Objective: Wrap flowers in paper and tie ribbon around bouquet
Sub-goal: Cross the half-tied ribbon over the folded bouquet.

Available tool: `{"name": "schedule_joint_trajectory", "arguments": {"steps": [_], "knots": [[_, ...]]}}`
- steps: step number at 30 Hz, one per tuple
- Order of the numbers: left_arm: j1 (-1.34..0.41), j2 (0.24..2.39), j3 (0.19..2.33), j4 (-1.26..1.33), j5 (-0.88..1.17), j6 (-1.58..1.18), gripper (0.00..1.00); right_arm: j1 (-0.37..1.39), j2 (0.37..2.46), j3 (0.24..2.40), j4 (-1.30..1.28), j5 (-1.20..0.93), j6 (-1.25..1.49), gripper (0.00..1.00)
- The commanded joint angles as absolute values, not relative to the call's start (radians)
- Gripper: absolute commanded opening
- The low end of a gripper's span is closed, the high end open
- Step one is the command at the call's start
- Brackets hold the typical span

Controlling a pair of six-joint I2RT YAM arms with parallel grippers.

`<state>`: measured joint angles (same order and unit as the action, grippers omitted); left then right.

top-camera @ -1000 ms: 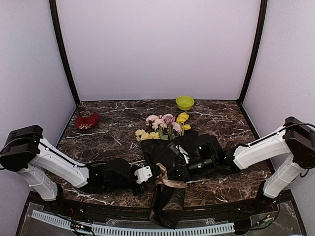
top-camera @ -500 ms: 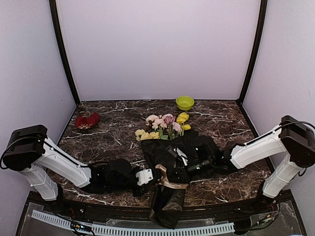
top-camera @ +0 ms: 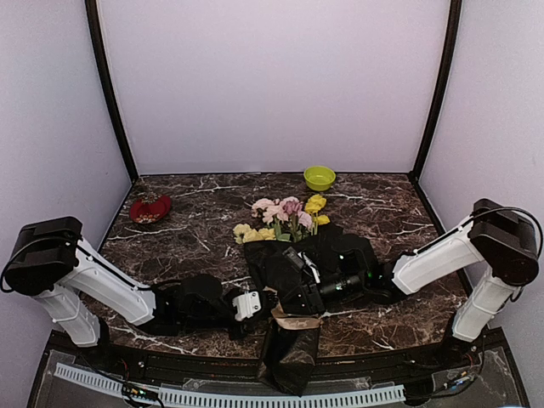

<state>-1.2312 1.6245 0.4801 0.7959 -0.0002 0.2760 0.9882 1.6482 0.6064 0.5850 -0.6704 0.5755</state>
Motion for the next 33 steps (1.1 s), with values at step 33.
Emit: {"name": "schedule_joint_trajectory", "arguments": {"steps": [33], "knots": [[-1.218,1.66,0.512,0.867,0.085,0.239,0.0,0.997,1.642,0.619,0.586,-0.67,0.565,0.28]]}}
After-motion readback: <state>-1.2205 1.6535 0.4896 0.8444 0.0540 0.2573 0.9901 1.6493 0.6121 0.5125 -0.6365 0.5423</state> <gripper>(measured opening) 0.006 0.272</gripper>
